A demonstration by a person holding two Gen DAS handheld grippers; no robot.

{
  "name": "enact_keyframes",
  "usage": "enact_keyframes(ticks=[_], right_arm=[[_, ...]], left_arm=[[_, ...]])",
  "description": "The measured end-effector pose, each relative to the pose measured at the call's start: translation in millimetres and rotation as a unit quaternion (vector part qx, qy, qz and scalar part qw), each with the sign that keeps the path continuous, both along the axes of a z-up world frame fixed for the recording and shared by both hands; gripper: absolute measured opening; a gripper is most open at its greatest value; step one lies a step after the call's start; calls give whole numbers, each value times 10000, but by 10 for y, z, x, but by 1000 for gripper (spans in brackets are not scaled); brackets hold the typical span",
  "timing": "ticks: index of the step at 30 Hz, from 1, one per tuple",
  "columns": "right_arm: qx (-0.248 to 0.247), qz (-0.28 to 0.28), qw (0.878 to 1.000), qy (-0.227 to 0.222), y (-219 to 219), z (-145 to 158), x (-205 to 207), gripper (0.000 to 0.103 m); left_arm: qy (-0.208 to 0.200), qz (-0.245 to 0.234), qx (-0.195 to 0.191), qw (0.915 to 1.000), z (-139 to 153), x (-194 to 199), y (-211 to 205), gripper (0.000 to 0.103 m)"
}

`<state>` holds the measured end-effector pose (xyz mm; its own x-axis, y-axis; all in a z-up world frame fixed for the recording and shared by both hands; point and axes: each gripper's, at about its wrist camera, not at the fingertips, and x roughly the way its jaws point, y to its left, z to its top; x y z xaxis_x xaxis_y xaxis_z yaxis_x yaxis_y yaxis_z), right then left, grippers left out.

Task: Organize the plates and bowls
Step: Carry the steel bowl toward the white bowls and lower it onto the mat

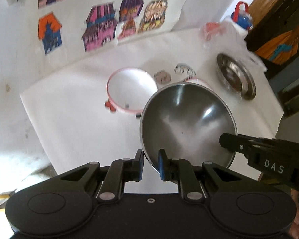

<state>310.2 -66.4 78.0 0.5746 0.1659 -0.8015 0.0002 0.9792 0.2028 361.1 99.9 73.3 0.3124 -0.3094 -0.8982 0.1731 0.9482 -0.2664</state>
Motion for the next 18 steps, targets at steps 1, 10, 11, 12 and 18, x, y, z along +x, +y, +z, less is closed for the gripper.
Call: enact_keyframes(ticks=[1, 10, 11, 12, 18], right_arm=[[-16, 16, 10000, 42, 18, -31, -17, 12], [-141, 58, 9993, 332, 107, -297, -197, 13], [-153, 49, 9993, 339, 106, -311, -209, 13], [-168, 39, 9993, 345, 102, -321, -217, 13], [-203, -85, 9988, 429, 49, -395, -269, 13]], left_arm=[[35, 5, 11, 10000, -26, -20, 12, 16], [250, -71, 216, 9994, -192, -129, 16, 16], [257, -90, 225, 9994, -212, -137, 5, 16], [259, -111, 231, 9993, -224, -142, -7, 16], [235, -303, 312, 9988, -316, -187, -103, 16]])
